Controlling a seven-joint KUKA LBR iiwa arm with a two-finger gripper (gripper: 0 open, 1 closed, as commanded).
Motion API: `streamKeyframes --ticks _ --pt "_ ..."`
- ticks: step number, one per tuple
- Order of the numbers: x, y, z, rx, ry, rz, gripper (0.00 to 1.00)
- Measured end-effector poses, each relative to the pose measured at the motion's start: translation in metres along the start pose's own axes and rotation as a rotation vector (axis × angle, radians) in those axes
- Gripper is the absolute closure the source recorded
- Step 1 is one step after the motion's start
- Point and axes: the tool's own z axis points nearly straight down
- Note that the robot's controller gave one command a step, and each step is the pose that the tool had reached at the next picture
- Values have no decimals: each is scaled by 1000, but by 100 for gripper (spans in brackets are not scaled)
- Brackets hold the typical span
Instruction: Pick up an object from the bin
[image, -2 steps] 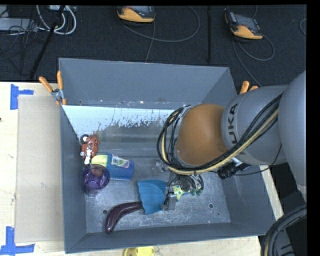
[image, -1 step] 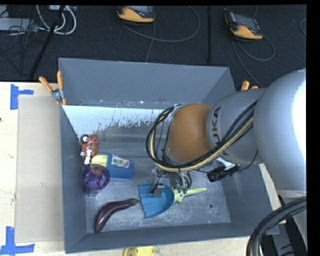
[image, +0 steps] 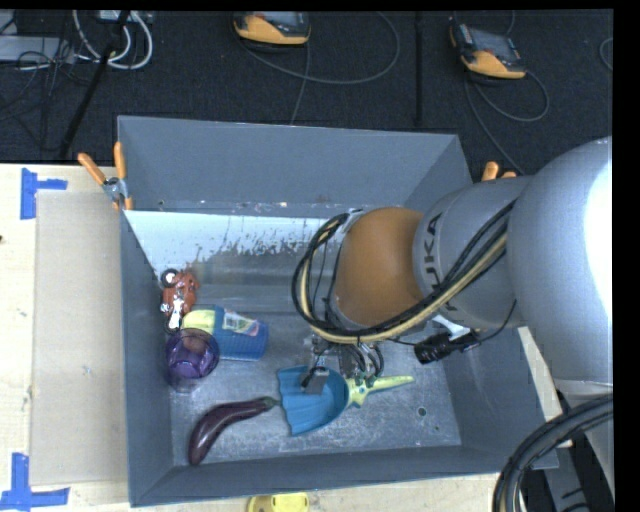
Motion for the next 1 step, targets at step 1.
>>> streamKeyframes --ticks 1 --pt "-1 -16 -139 1 0 -6 100"
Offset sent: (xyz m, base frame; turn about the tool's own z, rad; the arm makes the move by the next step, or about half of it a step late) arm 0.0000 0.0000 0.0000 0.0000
